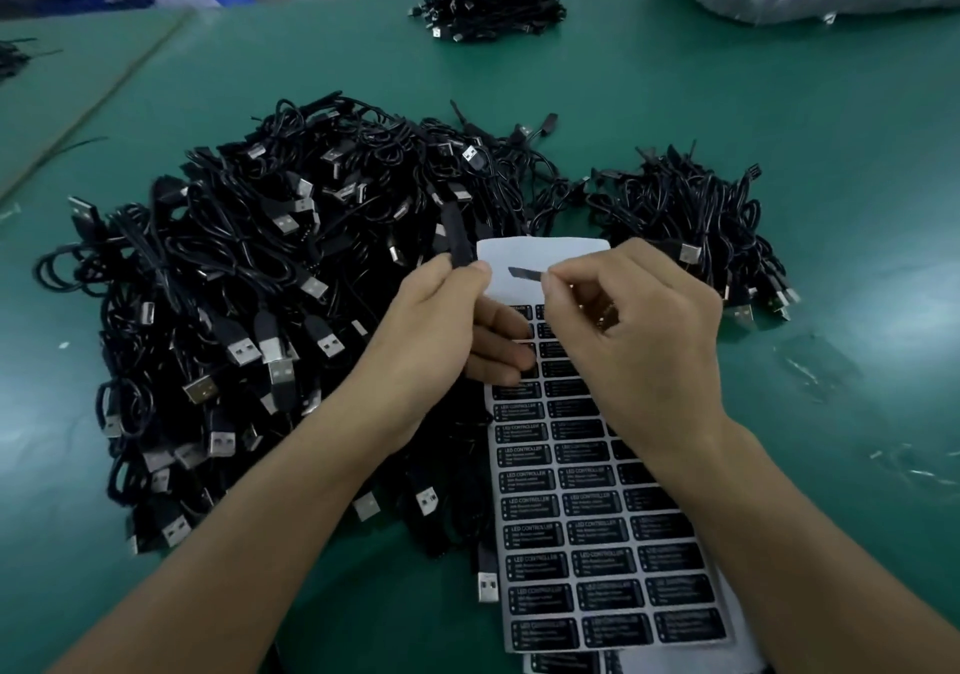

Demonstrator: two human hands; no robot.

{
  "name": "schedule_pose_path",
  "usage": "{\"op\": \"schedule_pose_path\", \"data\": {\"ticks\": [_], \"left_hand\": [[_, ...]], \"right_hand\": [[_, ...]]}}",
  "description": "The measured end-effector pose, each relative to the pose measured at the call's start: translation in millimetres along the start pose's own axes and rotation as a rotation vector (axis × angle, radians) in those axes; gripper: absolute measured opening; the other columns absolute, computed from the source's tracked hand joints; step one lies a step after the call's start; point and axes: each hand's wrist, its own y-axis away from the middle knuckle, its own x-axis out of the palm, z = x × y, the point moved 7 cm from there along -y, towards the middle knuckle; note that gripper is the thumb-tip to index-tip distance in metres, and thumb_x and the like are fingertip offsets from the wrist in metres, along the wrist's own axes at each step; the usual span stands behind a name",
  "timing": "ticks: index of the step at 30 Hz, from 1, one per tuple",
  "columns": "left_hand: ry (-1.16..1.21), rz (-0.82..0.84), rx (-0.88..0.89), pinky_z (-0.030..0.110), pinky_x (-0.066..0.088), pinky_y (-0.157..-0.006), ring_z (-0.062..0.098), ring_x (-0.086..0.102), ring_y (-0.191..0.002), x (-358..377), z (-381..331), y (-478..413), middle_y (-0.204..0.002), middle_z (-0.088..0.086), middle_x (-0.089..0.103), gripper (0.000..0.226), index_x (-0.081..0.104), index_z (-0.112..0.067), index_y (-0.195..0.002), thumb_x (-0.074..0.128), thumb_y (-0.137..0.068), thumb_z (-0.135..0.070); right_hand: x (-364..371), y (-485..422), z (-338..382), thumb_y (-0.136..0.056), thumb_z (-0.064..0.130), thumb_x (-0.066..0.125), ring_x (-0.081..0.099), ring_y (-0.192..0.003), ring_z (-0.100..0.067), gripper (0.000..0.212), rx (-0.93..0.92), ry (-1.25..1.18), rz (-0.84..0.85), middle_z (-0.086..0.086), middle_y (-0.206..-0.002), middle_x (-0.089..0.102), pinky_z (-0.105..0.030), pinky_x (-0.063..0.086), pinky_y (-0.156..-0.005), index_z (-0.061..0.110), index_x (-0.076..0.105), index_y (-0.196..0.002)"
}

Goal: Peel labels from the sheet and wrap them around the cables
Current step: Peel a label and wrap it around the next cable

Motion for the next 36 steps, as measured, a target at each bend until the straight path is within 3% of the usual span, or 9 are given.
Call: {"op": "schedule_pose_path", "data": {"ticks": [2,4,7,10,14,17,22,31,36], "left_hand": [[0.061,-0.020,-0.017,0.028,0.054,-0.051,0.025,0.071,-0.061,-2,-1,0,-0.077,0.010,0.070,0.034,0.051,0.004,-0.127,0.050,-0.103,-0.020],[0.066,-0.010,0.015,0.027,0.055,-0.053,0.023,0.072,-0.063,-2,-4,-1,-0.081,0.012,0.069,0.014,0.054,0.001,-0.097,0.059,-0.097,-0.012],[0.081,-0.049,0.062,0.028,0.058,-0.058,0.020,0.071,-0.062,-6,-6,-1,-0.073,0.010,0.065,0.040,0.034,-0.019,-0.072,0.065,-0.091,-0.001],[0.079,-0.043,0.100,0.031,0.060,-0.062,0.023,0.074,-0.068,-6,-7,0,-0.071,0.010,0.064,0.045,0.031,-0.020,-0.072,0.065,-0.090,0.004],[0.045,-0.042,0.133,0.029,0.058,-0.060,0.019,0.072,-0.068,-6,-9,1,-0.082,0.017,0.061,0.043,0.032,-0.019,-0.074,0.066,-0.089,0.003],[0.030,-0.019,0.140,0.027,0.057,-0.058,0.018,0.072,-0.071,-5,-9,-1,-0.080,0.012,0.068,0.040,0.037,-0.017,-0.073,0.068,-0.088,0.003],[-0.072,0.041,0.168,0.024,0.054,-0.056,0.017,0.066,-0.068,-2,-12,1,-0.074,0.002,0.065,0.049,0.032,-0.019,-0.073,0.069,-0.081,0.012],[-0.163,0.087,0.208,0.022,0.053,-0.054,0.007,0.063,-0.063,2,-15,5,-0.072,-0.001,0.072,0.049,0.031,-0.018,-0.073,0.069,-0.079,0.013],[-0.139,0.099,0.224,0.022,0.052,-0.054,0.007,0.065,-0.063,3,-16,6,-0.080,0.011,0.076,0.045,0.030,-0.019,-0.070,0.070,-0.069,0.001]], "right_hand": [[1,0,3,-0.088,0.004,0.073,0.055,-0.062,-0.013,0.010,-0.046,-0.015,0.019,-0.004,-0.073,0.064,-0.026,0.046,-0.056,0.005,0.074,-0.079],[4,1,5,-0.089,0.007,0.074,0.057,-0.063,-0.014,0.009,-0.083,-0.037,0.071,-0.003,-0.073,0.065,-0.028,0.048,-0.056,0.006,0.076,-0.080],[10,3,6,-0.088,0.011,0.075,0.059,-0.063,-0.015,0.006,-0.085,-0.083,0.150,-0.002,-0.073,0.065,-0.034,0.051,-0.055,0.008,0.078,-0.083],[13,4,4,-0.087,0.013,0.076,0.060,-0.064,-0.013,0.004,-0.040,-0.141,0.214,0.000,-0.074,0.066,-0.033,0.052,-0.056,0.010,0.079,-0.087],[14,1,-4,-0.082,0.020,0.083,0.060,-0.063,-0.007,0.006,0.086,-0.259,0.310,0.007,-0.073,0.066,-0.012,0.043,-0.059,0.017,0.078,-0.084],[13,-2,-13,-0.082,0.034,0.079,0.063,-0.064,-0.011,0.014,0.269,-0.417,0.325,0.007,-0.071,0.068,-0.018,0.047,-0.057,0.021,0.076,-0.084],[15,-2,-34,-0.088,0.024,0.075,0.049,-0.046,-0.002,0.011,0.540,-0.556,0.336,0.012,-0.054,0.061,-0.013,0.039,-0.046,0.024,0.075,-0.077],[25,4,-34,-0.083,0.022,0.080,0.044,-0.044,-0.002,0.007,0.608,-0.587,0.486,0.008,-0.050,0.059,-0.014,0.035,-0.044,0.019,0.078,-0.077],[22,1,-30,-0.082,0.017,0.081,0.055,-0.060,-0.015,0.006,0.559,-0.592,0.490,-0.016,-0.071,0.070,-0.028,0.046,-0.058,0.018,0.078,-0.077]]}}
